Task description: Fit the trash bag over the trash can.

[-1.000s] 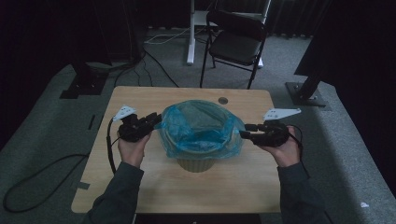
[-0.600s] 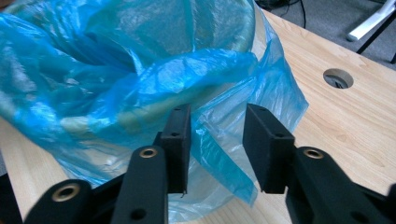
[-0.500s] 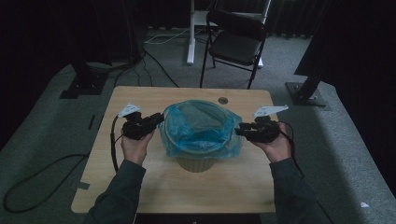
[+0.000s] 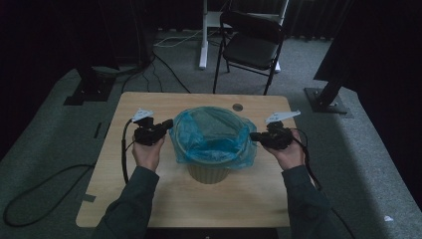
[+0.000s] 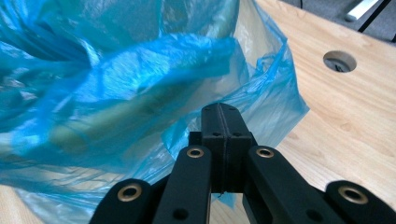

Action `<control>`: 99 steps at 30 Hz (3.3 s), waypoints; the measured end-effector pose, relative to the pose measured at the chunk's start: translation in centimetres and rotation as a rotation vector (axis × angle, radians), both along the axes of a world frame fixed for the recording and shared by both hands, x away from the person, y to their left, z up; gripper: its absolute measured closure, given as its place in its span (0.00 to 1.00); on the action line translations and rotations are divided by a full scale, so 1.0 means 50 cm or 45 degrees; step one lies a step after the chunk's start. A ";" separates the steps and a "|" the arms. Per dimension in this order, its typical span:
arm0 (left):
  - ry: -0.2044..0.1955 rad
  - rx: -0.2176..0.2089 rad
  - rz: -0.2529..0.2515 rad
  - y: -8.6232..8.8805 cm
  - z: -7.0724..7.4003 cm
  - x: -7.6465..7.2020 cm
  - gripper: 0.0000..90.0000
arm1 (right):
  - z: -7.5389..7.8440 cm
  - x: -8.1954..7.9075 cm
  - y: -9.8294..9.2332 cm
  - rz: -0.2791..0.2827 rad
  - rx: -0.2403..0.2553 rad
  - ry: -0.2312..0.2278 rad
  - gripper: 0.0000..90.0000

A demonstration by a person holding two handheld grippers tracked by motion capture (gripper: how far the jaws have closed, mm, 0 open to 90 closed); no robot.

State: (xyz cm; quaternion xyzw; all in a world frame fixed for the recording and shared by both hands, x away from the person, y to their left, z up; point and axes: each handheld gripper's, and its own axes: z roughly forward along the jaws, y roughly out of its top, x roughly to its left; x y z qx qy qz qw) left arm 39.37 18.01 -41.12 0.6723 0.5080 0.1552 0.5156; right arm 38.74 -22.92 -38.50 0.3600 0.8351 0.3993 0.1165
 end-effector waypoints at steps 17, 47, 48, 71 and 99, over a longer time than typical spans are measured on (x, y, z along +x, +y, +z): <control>0.126 0.097 -0.086 -0.028 -0.069 0.014 0.99 | -0.062 0.015 0.032 0.026 -0.008 0.091 1.00; 0.017 0.043 -0.150 -0.035 -0.035 0.028 0.95 | 0.061 0.053 0.028 -0.090 0.127 -0.147 0.81; 0.018 0.037 -0.147 -0.036 -0.035 0.028 0.96 | 0.063 0.060 0.039 -0.075 0.115 -0.152 0.80; 0.037 0.089 -0.154 -0.043 -0.052 0.059 1.00 | 0.024 0.138 0.067 -0.075 0.067 -0.026 1.00; -0.099 0.070 -0.067 0.033 0.010 0.014 0.68 | 0.002 0.075 0.006 -0.133 0.089 -0.056 0.66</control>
